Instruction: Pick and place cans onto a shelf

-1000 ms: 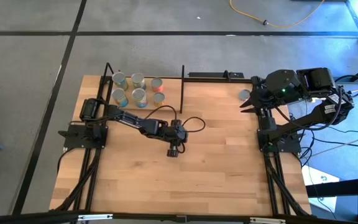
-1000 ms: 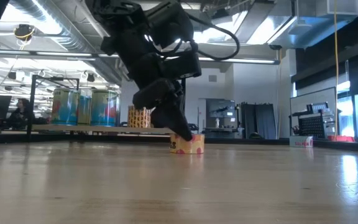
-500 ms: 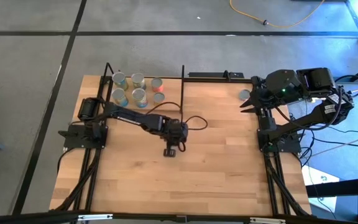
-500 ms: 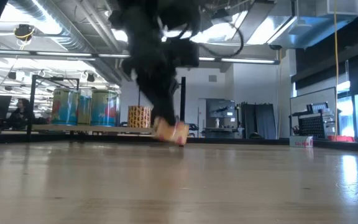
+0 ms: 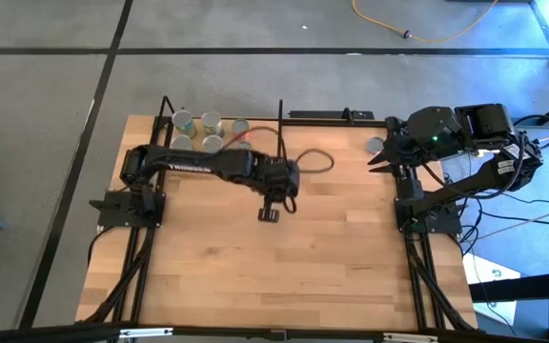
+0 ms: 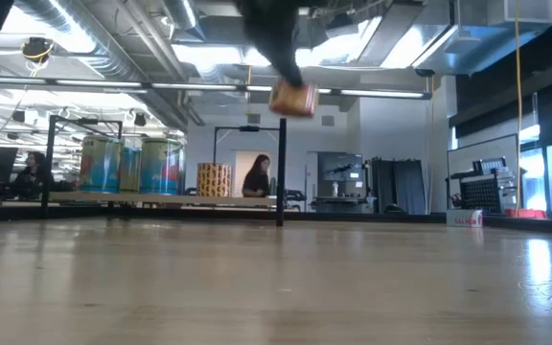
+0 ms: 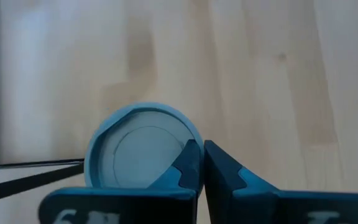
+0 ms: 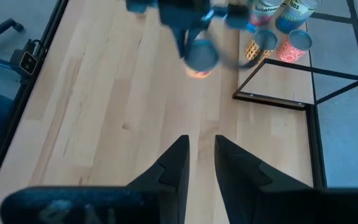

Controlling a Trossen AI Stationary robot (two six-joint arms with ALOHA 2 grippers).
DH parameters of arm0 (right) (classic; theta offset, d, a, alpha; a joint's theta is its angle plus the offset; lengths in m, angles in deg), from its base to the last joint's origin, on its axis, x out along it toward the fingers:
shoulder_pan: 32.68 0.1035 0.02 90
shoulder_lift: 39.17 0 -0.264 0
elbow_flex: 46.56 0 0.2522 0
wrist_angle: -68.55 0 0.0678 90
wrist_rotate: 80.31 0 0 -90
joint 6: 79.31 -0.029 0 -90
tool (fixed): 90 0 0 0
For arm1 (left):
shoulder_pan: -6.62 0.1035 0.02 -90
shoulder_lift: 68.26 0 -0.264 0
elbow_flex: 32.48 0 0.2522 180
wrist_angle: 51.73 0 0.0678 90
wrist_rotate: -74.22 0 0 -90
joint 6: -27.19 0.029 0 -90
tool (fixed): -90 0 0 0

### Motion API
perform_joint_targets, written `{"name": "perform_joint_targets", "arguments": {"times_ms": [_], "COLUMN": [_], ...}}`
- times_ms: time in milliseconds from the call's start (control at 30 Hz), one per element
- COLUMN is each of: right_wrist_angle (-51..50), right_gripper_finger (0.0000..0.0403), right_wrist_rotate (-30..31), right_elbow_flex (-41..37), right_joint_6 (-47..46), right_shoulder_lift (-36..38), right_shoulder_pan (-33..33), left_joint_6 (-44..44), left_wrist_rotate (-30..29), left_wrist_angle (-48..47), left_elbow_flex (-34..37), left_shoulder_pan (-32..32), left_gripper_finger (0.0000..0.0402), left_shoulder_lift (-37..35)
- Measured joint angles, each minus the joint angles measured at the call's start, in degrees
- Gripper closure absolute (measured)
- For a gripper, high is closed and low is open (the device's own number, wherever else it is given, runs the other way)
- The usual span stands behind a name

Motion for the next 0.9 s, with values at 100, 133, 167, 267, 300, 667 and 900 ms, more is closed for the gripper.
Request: {"name": "perform_joint_targets", "arguments": {"times_ms": [100,133,167,267,300,667,900], "right_wrist_angle": [0.0,0.0,0.0,0.0,0.0,0.2,1.7], "right_gripper_finger": [0.0325,0.0325,0.0325,0.0324,0.0324,0.0325,0.0324], "right_wrist_rotate": [0.0,0.0,0.0,0.0,0.0,0.0,0.1], "right_elbow_flex": [0.0,0.0,0.0,0.0,0.0,0.0,0.0], "right_joint_6": [-0.4,-0.4,-0.4,-0.2,-0.2,0.5,1.2], "right_shoulder_lift": [0.0,0.0,0.0,0.0,0.0,0.0,0.0], "right_shoulder_pan": [0.0,0.0,0.0,0.0,0.0,0.0,0.0], "left_joint_6": [-0.7,-1.5,-2.3,-6.6,-7.9,-15.2,-10.0], "left_wrist_rotate": [-2.7,-4.0,-5.1,-8.9,-10.1,-9.0,1.7], "left_wrist_angle": [-4.3,-5.4,-6.7,-11.1,-12.7,-15.8,-5.4], "left_elbow_flex": [-6.6,-8.8,-11.1,-18.2,-20.1,-24.2,-14.2], "left_shoulder_pan": [0.8,1.1,1.4,3.2,4.0,18.7,27.9], "left_gripper_finger": [0.0401,0.0401,0.0401,0.0401,0.0401,0.0401,0.0401], "left_shoulder_lift": [0.0,0.0,0.0,-0.1,-0.2,0.6,0.8]}}
